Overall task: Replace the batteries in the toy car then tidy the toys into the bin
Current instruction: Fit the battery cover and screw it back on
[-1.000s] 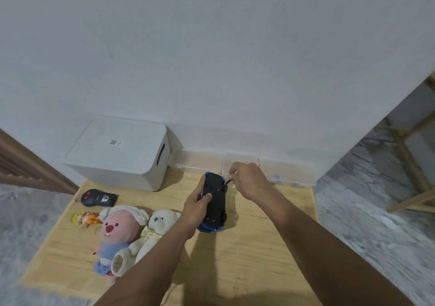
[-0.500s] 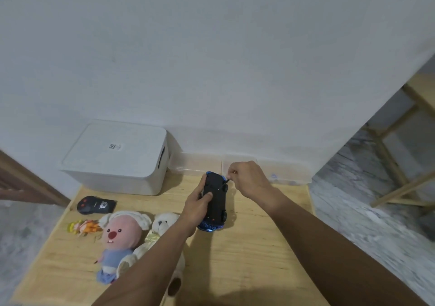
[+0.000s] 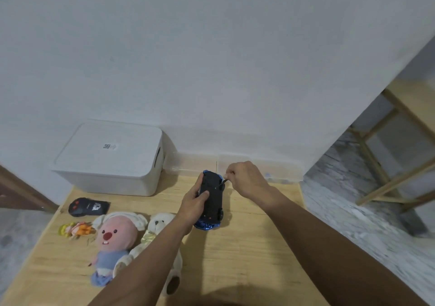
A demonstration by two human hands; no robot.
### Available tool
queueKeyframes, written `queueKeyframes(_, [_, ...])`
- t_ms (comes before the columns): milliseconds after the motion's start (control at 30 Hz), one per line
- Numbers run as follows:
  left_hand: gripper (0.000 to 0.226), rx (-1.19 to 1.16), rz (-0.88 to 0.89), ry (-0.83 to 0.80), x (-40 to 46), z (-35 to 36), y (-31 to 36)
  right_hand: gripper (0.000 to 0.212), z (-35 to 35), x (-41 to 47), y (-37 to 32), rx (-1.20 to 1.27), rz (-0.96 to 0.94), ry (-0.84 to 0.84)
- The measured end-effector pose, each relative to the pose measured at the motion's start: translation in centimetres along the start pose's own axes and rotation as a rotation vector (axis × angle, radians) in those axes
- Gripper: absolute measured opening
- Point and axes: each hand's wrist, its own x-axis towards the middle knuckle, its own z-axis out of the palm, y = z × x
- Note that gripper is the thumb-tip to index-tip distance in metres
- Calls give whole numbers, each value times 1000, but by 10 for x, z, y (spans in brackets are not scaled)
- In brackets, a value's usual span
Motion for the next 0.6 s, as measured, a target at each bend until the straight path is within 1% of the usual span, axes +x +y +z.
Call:
queueKeyframes(33, [57, -6, 3, -6, -1, 1, 0, 17, -1, -1, 1, 26, -2, 13])
queueKeyframes(133, [57, -32, 4, -11, -1, 1, -1, 10, -2, -3, 4, 33, -44, 38])
queueKeyframes(233, [57, -44, 6, -2, -1, 0, 0, 10, -3, -3, 2, -78, -39, 33])
queueKeyframes(300, [57, -47, 9, -2, 0, -1, 1, 31, -4, -5, -3, -159, -21, 45])
queueKeyframes(333, [57, -47, 9, -2, 0, -1, 1, 40, -4, -6, -3, -162, -5, 63])
queueKeyframes(400, [57, -45, 10, -1, 0, -2, 2, 48, -3, -5, -3, -123, 23, 93])
queueKeyframes(433, [57, -45, 9, 0, 0, -2, 2, 47, -2, -4, -3, -86, 20, 86])
queueKeyframes(467, [57, -42, 9, 1, 1, -3, 2, 42, -1, -2, -2, -50, 3, 75])
queueKeyframes(533, [57, -37, 8, -3, 1, -4, 1, 22, 1, -1, -1, 41, -5, 68])
queueKeyframes(600, [57, -38, 4, -7, 2, -5, 1, 12, 1, -2, -1, 117, 1, 104])
